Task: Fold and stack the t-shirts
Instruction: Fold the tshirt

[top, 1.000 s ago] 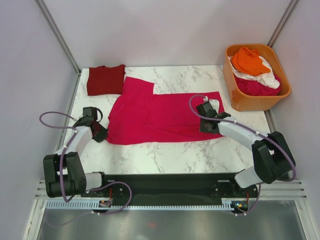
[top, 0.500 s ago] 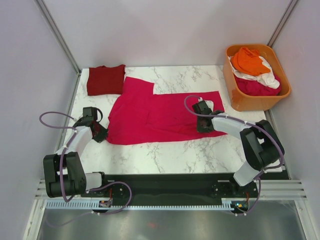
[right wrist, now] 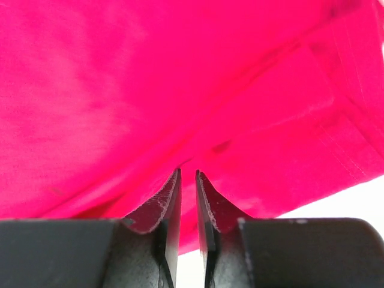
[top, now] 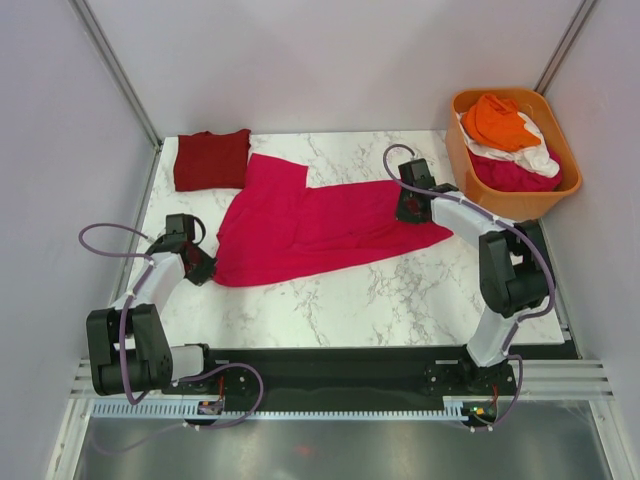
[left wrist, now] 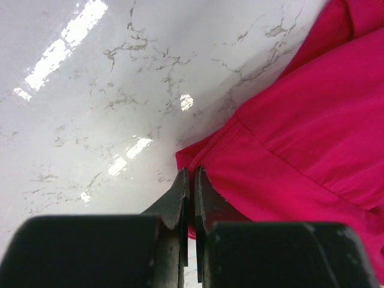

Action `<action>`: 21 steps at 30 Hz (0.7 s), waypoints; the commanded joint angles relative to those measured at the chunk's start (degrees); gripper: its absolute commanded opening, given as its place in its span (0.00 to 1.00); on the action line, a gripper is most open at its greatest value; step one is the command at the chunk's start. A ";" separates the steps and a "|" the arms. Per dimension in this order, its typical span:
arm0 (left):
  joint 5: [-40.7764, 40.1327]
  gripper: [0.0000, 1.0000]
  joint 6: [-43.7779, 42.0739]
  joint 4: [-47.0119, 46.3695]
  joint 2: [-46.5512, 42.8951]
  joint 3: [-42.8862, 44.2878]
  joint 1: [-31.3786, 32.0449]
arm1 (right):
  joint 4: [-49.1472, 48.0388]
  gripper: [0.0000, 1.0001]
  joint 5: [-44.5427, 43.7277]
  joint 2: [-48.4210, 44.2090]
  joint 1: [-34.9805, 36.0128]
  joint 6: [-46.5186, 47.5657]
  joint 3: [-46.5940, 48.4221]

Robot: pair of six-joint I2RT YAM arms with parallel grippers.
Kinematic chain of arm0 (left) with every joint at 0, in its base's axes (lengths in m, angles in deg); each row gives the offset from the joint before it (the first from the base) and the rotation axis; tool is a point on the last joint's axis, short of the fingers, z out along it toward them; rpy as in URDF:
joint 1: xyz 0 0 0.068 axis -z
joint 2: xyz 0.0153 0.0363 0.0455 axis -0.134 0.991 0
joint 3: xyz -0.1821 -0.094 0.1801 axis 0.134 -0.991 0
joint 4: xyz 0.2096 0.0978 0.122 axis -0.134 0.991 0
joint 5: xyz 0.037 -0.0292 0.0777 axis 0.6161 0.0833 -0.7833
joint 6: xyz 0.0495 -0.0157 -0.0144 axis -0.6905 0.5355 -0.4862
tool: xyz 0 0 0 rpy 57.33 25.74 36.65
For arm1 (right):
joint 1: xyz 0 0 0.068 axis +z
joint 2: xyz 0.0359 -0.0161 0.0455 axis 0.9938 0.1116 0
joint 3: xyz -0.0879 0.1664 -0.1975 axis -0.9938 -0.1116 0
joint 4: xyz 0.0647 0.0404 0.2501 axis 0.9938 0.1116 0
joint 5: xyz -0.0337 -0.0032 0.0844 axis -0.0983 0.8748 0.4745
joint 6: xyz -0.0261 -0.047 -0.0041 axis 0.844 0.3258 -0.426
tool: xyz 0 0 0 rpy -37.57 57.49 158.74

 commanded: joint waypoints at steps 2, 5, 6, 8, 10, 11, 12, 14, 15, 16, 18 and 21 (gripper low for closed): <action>-1.03 0.02 -0.57 0.33 -0.51 -0.29 -0.07 | -3.65 0.24 2.93 -0.89 0.41 -0.10 4.32; -1.03 0.02 -0.57 0.33 0.20 -0.11 -0.07 | -8.14 0.22 7.32 6.30 0.33 1.56 9.23; -1.03 0.02 -0.57 0.33 0.20 -0.11 -0.07 | -8.06 0.21 8.12 7.82 0.24 1.65 10.74; -1.03 0.02 -0.57 0.33 0.03 0.07 -0.07 | -7.54 0.20 7.95 8.02 0.24 1.83 12.16; -1.03 0.02 -0.57 0.33 -0.85 -0.19 -0.07 | -8.23 0.20 4.46 4.86 0.24 1.74 9.45; -1.03 0.02 -0.57 0.33 -1.90 -0.72 -0.07 | -8.24 0.20 0.43 0.15 0.15 0.35 5.26; -1.03 0.02 -0.57 0.33 -2.34 -0.98 0.02 | -8.15 0.20 -3.00 -2.25 -0.02 -0.36 2.69; -1.03 0.02 -0.57 0.33 -2.79 -1.43 0.02 | -8.15 0.26 -8.21 -9.35 -2.12 -2.29 -4.93; -1.03 0.02 -0.57 0.33 -2.61 -1.34 0.28 | -8.06 0.31 -8.40 -11.39 -3.35 -2.82 -7.24; -1.03 0.02 -0.57 0.33 -2.44 -1.34 0.28 | -7.89 0.36 -7.62 -13.07 -6.06 -3.18 -11.27; -1.03 0.02 -0.57 0.33 -1.91 -1.25 0.64 | -6.83 0.55 -7.09 -16.50 -8.54 -3.88 -14.19; -1.03 0.02 -0.57 0.33 -1.47 -1.51 1.07 | -6.30 0.61 -6.38 -16.78 -12.94 -3.53 -17.19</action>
